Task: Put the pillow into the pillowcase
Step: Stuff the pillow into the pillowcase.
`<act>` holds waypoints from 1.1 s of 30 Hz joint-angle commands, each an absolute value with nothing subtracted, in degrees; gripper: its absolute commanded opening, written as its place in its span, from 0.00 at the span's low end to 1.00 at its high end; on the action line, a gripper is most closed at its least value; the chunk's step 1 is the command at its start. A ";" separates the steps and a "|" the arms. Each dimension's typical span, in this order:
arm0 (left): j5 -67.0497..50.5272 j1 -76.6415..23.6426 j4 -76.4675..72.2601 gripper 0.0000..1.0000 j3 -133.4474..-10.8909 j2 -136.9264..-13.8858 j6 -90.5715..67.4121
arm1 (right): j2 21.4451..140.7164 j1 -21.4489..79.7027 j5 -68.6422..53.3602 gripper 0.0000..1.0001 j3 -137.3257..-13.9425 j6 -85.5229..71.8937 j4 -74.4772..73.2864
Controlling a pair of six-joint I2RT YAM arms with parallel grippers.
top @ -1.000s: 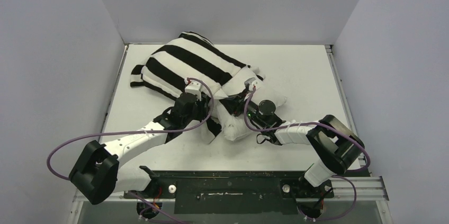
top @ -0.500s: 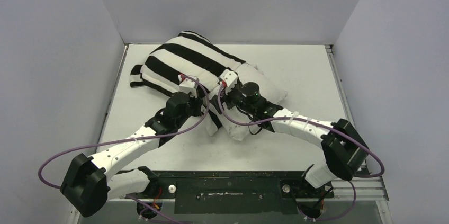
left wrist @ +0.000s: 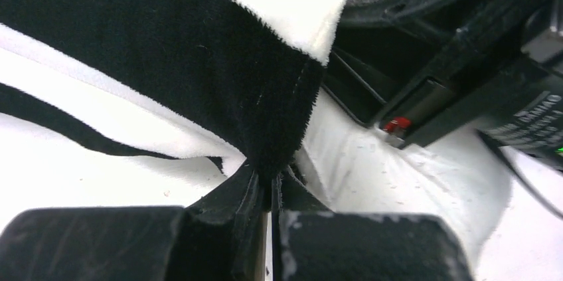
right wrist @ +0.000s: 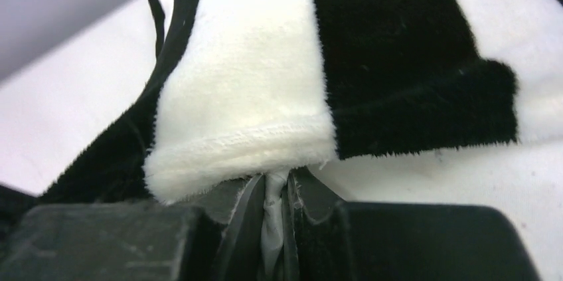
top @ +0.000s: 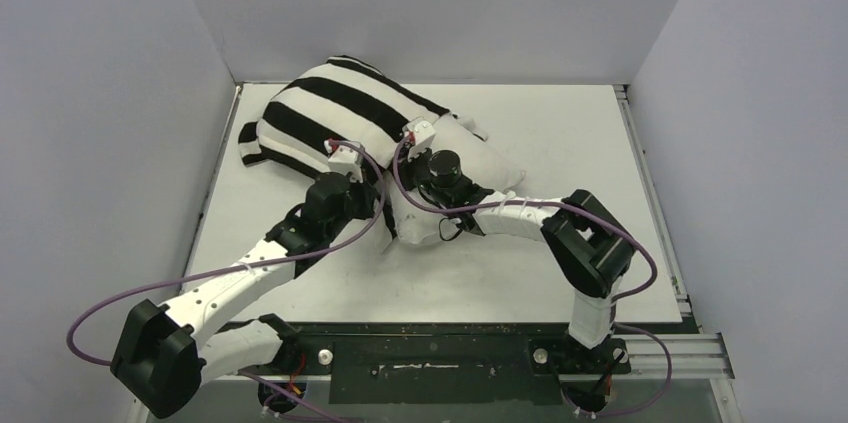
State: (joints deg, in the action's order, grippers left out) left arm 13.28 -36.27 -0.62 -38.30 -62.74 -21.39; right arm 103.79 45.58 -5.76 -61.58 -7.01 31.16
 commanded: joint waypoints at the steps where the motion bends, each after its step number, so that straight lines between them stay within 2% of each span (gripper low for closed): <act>1: 3.68 -37.09 -5.98 0.00 -44.59 -58.25 -27.59 | 108.15 46.43 3.17 0.00 -60.64 -24.44 57.31; 6: -3.71 -37.82 -3.29 0.00 -53.36 -62.15 -31.79 | 111.69 50.12 17.82 0.00 -64.02 -23.02 64.10; 9: -5.97 -40.30 -6.10 0.00 -49.46 -62.21 -37.56 | 114.20 50.37 22.47 0.00 -65.81 -24.97 65.73; 14: 7.95 -50.60 -8.61 0.00 -39.46 -60.73 -39.46 | 118.81 50.39 24.55 0.00 -69.53 -29.69 63.97; 19: 9.82 -51.46 -11.67 0.00 -35.76 -62.44 -41.56 | 119.98 52.03 19.00 0.02 -67.51 -28.71 63.99; 22: 11.99 -50.44 -7.82 0.00 -37.42 -60.87 -39.80 | 115.40 51.64 12.44 0.31 -59.96 -26.56 66.13; 23: 11.78 -49.92 -6.57 0.00 -38.36 -60.37 -39.01 | 112.67 51.49 10.52 0.36 -57.49 -25.54 65.35; 27: 11.70 -48.68 -1.05 0.26 -43.58 -58.35 -35.09 | 97.68 48.62 1.19 0.61 -48.88 -23.87 55.75; 30: 14.27 -48.33 4.34 0.39 -48.28 -57.75 -30.93 | 87.64 44.40 -11.56 0.77 -45.94 -23.97 43.83; 33: 17.47 -46.96 6.66 0.43 -52.62 -59.14 -26.54 | 79.89 41.45 -16.95 0.83 -44.80 -21.98 33.35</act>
State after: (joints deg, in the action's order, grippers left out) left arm 14.44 -48.42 3.77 -45.32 -59.72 -33.12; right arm 89.38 45.25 -3.55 -46.19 -23.86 47.81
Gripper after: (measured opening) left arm 0.420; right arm 0.808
